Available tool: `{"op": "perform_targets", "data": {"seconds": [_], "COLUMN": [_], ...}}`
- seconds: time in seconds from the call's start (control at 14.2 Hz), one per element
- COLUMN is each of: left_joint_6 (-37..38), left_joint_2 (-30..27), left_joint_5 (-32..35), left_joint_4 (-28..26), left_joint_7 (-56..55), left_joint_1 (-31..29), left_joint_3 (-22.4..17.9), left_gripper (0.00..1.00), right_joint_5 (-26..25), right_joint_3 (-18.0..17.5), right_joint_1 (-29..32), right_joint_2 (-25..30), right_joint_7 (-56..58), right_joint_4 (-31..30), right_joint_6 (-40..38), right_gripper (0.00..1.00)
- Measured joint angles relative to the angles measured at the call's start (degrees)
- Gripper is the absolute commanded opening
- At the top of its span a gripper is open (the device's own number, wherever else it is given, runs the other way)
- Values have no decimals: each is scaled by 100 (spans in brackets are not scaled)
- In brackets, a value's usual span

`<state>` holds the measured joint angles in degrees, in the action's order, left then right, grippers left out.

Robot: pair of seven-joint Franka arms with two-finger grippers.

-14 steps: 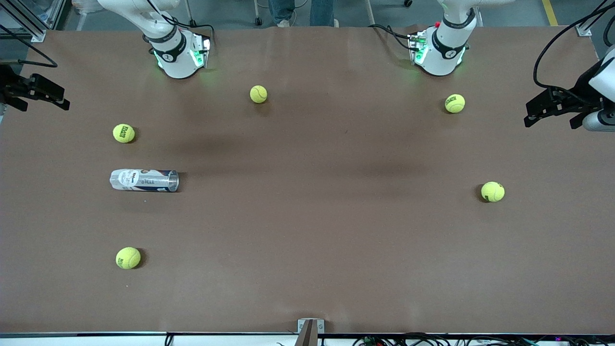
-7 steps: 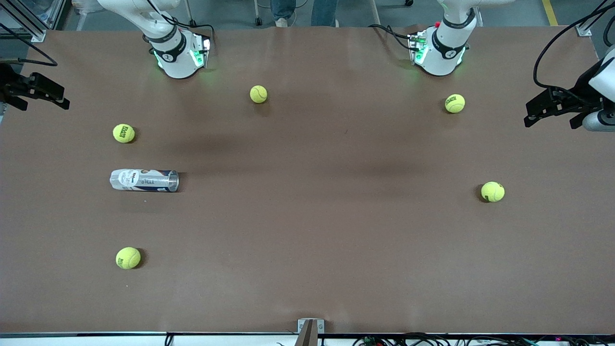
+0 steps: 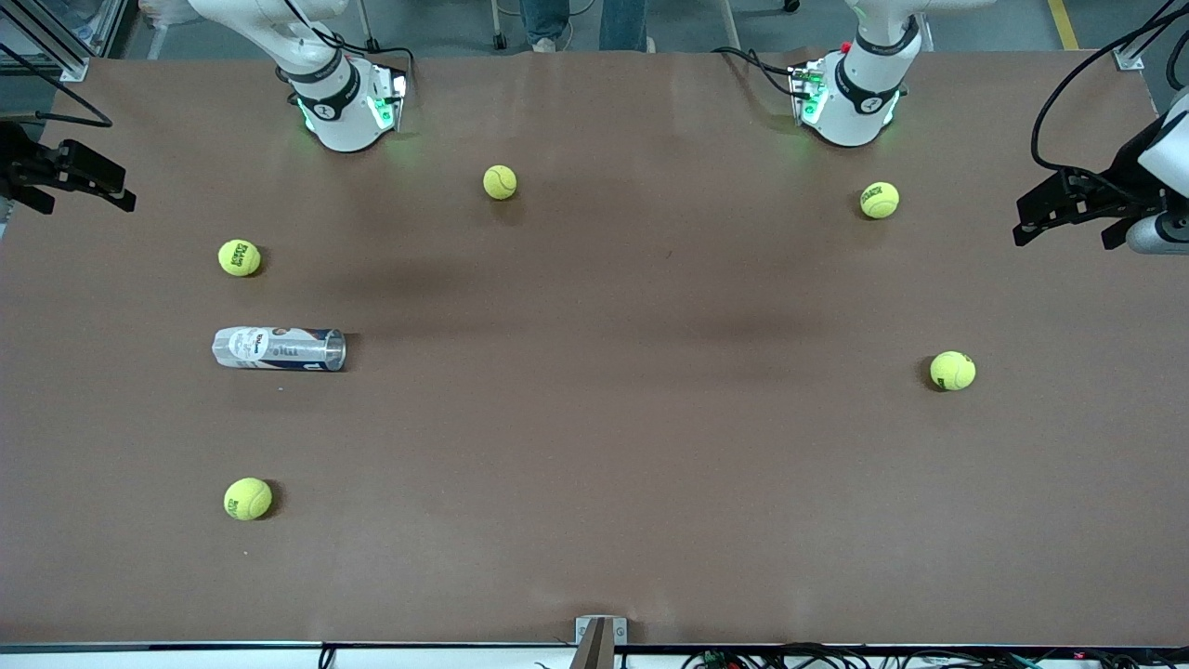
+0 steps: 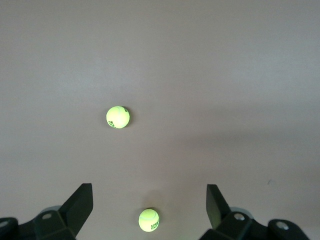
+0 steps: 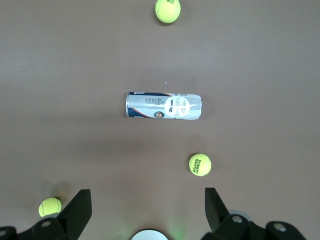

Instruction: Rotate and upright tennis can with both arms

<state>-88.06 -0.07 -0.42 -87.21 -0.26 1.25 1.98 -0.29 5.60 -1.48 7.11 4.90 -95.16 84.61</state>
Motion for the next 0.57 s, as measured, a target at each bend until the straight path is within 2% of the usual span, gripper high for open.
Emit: {"op": "perform_targets", "data": {"seconds": [0.28, 0.57], "left_joint_6": [0, 0], "left_joint_2": [1, 2], "left_joint_5": [0, 0], "left_joint_4": [0, 0], "left_joint_7": [0, 0], "left_joint_1": [0, 0], "left_joint_3": [0, 0], "left_gripper": [100, 100], "right_joint_5": [0, -7], "right_joint_3": [23, 34], "right_joint_1": [3, 10], "right_joint_2": [-55, -366], "right_joint_7": [0, 0], "right_joint_4": [76, 121], "right_joint_6": [30, 96], "right_gripper": [100, 100]}}
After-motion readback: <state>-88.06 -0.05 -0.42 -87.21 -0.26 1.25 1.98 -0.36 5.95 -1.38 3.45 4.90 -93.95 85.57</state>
